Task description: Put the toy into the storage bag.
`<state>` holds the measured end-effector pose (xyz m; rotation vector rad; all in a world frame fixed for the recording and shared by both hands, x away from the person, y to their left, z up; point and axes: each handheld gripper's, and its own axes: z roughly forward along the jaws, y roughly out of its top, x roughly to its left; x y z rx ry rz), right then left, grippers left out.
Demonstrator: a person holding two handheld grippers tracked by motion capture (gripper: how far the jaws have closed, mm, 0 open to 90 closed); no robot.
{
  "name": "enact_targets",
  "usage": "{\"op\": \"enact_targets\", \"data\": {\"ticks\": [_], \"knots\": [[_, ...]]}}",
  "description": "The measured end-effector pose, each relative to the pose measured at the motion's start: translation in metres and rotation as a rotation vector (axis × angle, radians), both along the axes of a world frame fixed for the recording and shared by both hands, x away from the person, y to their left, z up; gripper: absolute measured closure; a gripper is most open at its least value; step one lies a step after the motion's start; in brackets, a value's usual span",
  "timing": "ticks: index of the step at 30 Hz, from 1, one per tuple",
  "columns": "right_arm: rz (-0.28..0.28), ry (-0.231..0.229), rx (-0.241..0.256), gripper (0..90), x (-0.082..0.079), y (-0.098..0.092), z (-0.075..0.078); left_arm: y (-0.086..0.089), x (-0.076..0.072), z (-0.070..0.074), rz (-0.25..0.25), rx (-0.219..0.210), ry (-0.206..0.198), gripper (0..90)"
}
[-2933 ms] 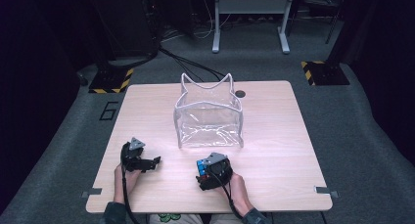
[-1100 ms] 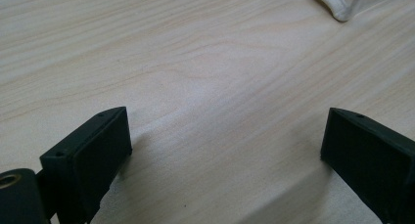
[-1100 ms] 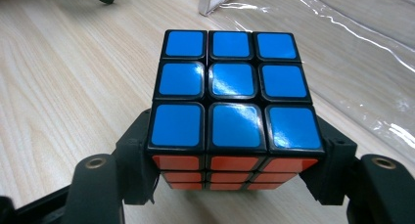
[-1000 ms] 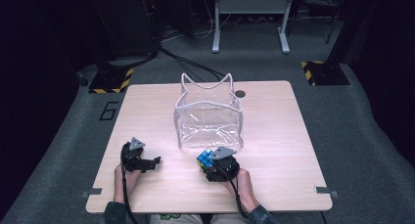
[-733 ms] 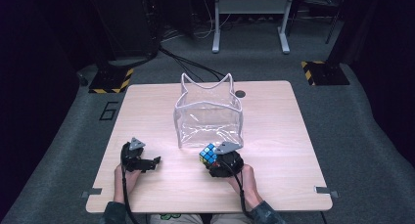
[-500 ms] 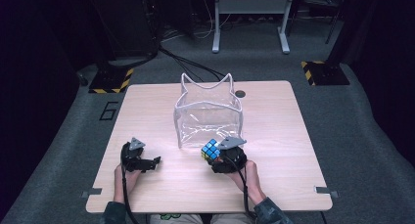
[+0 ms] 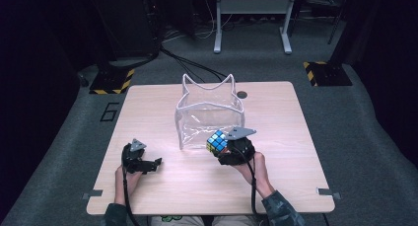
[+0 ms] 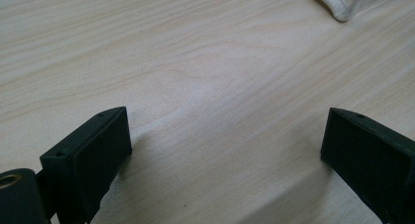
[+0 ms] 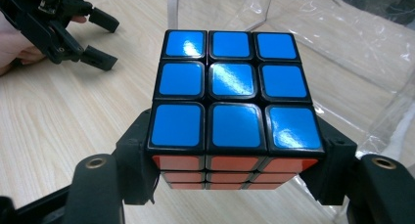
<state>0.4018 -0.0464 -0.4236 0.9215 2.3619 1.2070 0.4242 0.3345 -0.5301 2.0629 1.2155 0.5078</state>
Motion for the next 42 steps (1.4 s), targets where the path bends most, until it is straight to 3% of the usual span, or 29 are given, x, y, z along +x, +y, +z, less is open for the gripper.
{"op": "enact_targets", "data": {"ticks": [14, 42], "knots": [[0.014, -0.001, 0.027, 33.5, 0.012, -0.011, 0.028, 0.0, 0.0, 0.0, 0.0, 0.0, 0.0, 4.3], [0.044, -0.072, 0.01, 33.6, 0.03, -0.01, 0.09, 0.0, 0.0, 0.0, 0.0, 0.0, 0.0, 4.3]]}}
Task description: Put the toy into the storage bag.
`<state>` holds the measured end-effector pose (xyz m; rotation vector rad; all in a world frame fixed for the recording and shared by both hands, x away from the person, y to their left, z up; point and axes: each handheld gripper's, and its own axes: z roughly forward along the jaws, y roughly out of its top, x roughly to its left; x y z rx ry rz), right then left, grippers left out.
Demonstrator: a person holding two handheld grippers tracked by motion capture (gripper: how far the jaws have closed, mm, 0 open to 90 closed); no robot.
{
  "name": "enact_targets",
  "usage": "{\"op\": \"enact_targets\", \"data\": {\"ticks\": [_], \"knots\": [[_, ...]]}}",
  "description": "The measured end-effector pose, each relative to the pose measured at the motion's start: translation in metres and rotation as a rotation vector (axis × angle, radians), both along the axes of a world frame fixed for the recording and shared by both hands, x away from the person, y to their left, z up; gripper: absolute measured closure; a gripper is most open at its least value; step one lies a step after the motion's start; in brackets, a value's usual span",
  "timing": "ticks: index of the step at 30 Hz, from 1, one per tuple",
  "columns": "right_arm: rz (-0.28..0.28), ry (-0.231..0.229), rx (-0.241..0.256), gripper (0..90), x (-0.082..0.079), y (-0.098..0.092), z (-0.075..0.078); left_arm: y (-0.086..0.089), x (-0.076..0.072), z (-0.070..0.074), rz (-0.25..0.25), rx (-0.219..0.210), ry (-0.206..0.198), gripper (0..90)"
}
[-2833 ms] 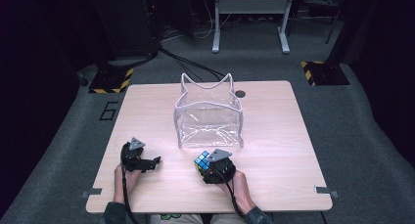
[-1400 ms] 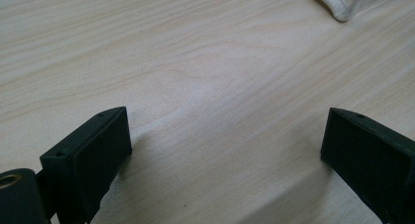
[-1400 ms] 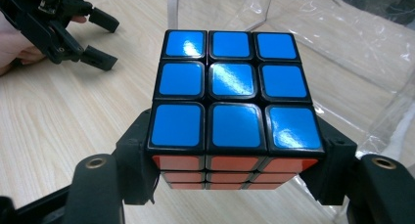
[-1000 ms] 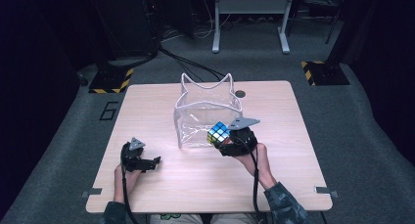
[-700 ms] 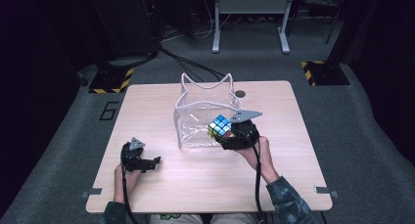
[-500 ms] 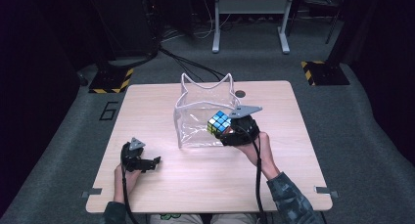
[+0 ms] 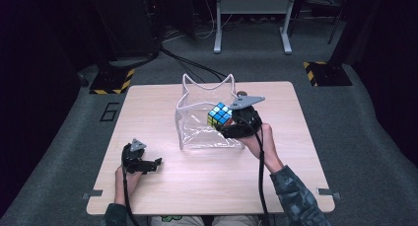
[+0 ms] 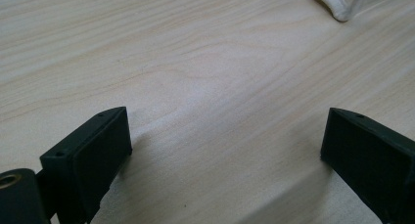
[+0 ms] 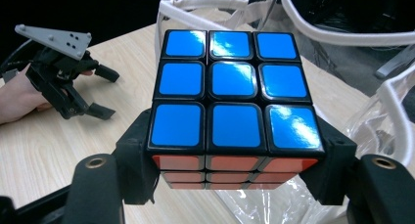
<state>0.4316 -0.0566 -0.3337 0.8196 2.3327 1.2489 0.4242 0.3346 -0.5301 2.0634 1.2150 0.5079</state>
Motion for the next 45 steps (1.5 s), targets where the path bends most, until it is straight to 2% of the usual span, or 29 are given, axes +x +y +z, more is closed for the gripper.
{"op": "enact_targets", "data": {"ticks": [24, 45], "knots": [[-0.01, -0.036, -0.012, 33.6, 0.016, 0.003, 0.035, 0.0, 0.0, 0.0, 0.0, 0.0, 0.0, 4.4], [-0.019, -0.031, -0.044, 33.6, 0.04, 0.015, 0.051, 0.0, 0.0, 0.0, -0.002, 0.004, -0.002, 4.5]]}}
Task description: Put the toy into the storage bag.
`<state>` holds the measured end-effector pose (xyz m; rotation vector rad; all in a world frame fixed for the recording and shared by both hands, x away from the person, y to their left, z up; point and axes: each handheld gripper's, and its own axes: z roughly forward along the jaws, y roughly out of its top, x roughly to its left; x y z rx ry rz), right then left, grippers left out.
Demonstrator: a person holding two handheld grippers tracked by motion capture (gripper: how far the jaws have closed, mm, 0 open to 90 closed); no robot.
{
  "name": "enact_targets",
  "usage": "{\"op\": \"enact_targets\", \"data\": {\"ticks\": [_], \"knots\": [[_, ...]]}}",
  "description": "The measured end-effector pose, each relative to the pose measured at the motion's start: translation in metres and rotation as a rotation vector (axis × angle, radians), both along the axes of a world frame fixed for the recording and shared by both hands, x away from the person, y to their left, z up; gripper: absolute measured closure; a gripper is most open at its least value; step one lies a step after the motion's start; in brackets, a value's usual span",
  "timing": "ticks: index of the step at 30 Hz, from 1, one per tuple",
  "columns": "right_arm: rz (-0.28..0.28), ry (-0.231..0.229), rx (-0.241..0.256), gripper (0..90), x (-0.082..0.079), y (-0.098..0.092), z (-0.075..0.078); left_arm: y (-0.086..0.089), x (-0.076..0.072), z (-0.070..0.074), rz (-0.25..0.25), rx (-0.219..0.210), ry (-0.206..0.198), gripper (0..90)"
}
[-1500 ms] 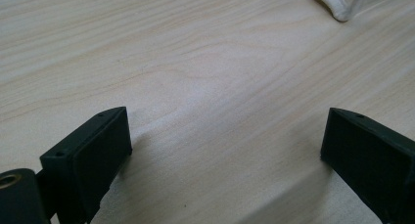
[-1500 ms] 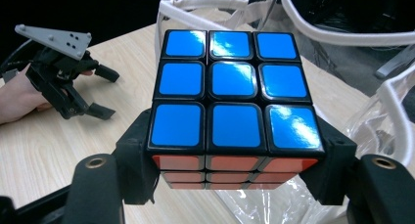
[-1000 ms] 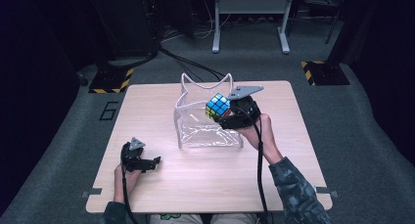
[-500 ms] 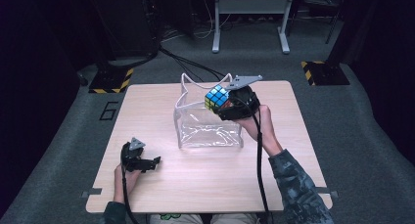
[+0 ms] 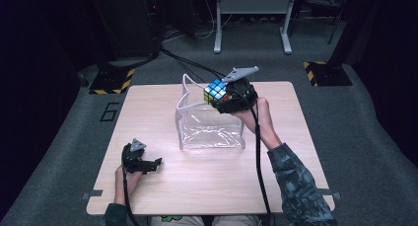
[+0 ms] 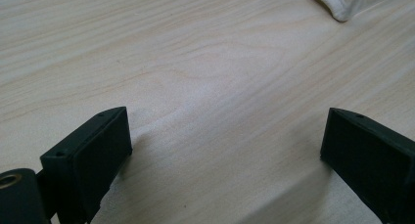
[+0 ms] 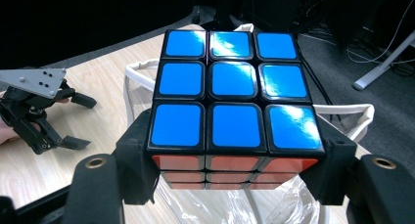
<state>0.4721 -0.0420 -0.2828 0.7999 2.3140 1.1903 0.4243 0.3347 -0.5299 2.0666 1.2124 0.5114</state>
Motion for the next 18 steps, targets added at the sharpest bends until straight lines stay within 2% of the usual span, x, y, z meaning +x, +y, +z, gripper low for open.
{"op": "enact_targets", "data": {"ticks": [18], "knots": [[-0.007, 0.025, -0.026, 33.6, 0.023, 0.012, 0.0, 0.0, 0.0, 0.0, -0.002, 0.001, -0.002, 4.5]]}}
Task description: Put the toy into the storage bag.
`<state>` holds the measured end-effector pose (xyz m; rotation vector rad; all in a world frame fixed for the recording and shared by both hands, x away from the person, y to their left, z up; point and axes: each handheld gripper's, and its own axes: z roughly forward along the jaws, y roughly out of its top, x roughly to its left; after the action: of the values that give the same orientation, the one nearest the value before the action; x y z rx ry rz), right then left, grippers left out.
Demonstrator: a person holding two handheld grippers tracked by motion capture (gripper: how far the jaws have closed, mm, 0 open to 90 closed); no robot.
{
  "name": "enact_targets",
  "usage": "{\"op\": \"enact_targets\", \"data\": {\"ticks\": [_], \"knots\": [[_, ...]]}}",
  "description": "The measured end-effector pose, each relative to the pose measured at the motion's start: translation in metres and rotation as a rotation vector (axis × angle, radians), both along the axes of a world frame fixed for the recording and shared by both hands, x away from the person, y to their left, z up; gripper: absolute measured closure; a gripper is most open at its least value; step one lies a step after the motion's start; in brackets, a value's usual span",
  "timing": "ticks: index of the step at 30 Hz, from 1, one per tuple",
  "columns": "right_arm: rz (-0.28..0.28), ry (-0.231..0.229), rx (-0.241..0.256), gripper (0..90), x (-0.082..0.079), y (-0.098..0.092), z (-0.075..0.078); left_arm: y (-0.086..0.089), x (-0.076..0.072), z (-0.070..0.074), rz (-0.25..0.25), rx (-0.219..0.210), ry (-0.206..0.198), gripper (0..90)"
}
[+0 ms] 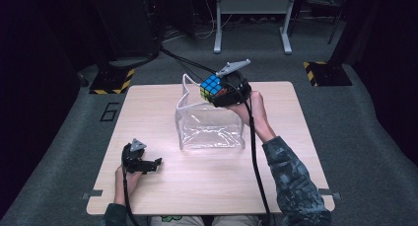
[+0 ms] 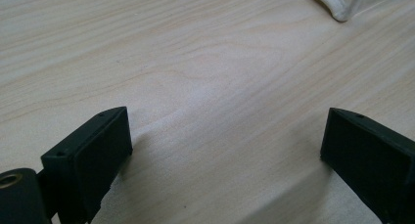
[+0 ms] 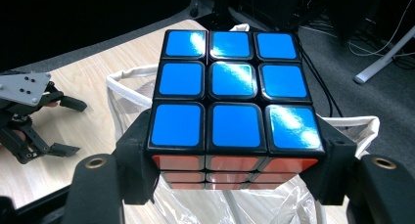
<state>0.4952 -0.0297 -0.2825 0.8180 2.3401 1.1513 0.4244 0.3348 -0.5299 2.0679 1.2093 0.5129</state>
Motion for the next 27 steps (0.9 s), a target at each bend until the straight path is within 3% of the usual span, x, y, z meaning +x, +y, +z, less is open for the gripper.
{"op": "enact_targets", "data": {"ticks": [13, 20, 27], "knots": [[-0.004, 0.017, -0.014, 33.5, 0.013, 0.006, -0.003, 0.001, 0.0, 0.0, -0.009, 0.008, 0.003, 4.5], [-0.02, 0.063, -0.022, 33.5, 0.019, 0.011, -0.007, 0.0, 0.0, 0.0, -0.003, 0.003, 0.0, 4.6], [-0.028, 0.071, -0.035, 33.5, 0.029, 0.012, -0.013, 0.0, 0.0, 0.0, 0.0, 0.0, -0.001, 4.7]]}}
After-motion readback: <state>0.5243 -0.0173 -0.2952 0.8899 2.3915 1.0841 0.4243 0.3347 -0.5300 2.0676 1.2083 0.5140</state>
